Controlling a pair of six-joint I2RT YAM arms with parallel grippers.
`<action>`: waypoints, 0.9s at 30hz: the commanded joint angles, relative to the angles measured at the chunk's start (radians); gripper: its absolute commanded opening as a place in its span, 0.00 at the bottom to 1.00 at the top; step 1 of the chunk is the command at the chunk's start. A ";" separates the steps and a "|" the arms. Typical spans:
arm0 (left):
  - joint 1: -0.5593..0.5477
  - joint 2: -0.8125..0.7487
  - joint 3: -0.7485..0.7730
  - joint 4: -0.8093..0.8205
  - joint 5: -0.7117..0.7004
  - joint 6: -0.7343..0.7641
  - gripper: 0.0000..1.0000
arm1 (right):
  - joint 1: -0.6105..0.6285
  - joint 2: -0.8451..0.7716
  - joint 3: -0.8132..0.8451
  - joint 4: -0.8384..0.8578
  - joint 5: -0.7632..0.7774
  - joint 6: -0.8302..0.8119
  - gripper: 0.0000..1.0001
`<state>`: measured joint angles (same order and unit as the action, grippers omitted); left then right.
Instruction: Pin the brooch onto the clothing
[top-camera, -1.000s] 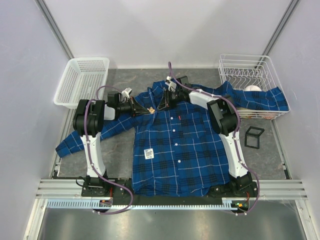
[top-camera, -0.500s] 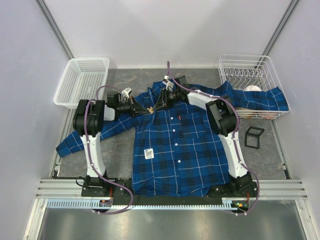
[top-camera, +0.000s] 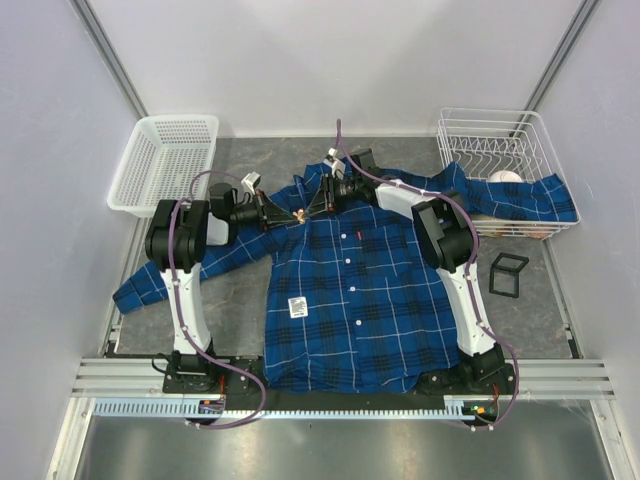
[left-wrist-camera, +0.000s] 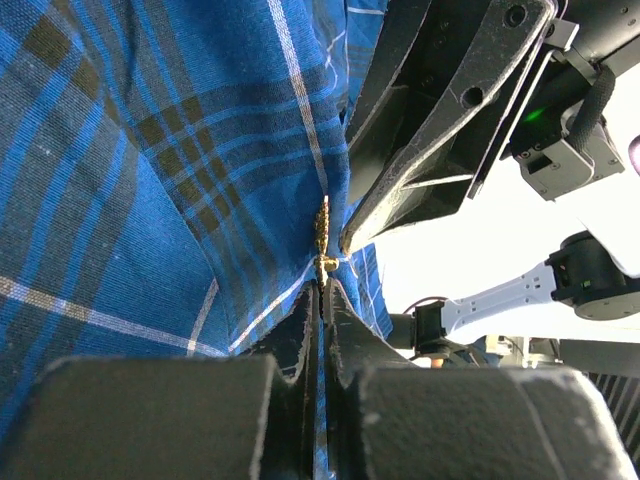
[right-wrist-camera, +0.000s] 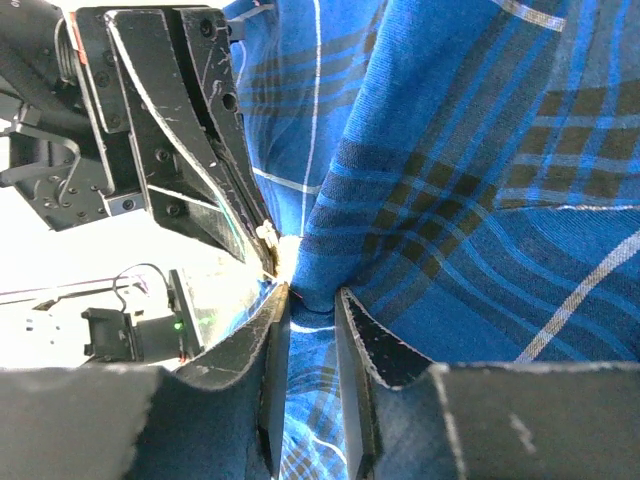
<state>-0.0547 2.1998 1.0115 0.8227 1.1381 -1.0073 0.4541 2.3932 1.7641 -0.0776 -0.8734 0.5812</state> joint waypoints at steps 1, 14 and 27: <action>0.000 -0.006 -0.020 0.127 0.063 -0.096 0.02 | 0.014 -0.005 0.015 0.068 -0.073 0.037 0.30; -0.017 -0.049 -0.036 0.116 0.054 -0.063 0.02 | 0.031 -0.049 0.038 0.038 -0.004 -0.009 0.36; -0.028 -0.060 -0.027 0.069 0.066 -0.013 0.02 | 0.037 -0.049 0.015 0.068 -0.036 0.022 0.37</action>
<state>-0.0566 2.1887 0.9806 0.8867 1.1603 -1.0470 0.4648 2.3871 1.7645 -0.0494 -0.9005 0.5987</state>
